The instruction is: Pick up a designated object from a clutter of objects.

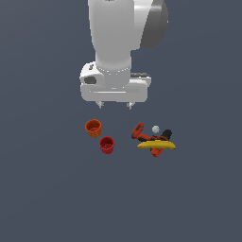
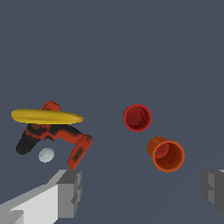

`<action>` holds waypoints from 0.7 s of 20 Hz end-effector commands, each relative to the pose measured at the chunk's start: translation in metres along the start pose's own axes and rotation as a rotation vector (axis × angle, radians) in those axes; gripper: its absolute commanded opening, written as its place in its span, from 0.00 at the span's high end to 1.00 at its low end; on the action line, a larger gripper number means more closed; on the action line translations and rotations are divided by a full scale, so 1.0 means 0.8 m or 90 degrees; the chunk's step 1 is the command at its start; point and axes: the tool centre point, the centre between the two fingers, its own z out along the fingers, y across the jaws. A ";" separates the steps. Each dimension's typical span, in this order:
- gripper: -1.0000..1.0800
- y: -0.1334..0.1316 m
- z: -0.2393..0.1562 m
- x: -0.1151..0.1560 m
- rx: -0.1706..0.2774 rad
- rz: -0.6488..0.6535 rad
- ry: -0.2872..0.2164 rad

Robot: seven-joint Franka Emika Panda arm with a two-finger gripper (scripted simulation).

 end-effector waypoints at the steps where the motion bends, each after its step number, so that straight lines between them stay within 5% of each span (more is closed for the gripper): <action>1: 0.04 0.000 0.000 0.000 0.000 0.000 0.000; 14: 0.04 0.015 -0.009 0.000 -0.006 -0.013 -0.001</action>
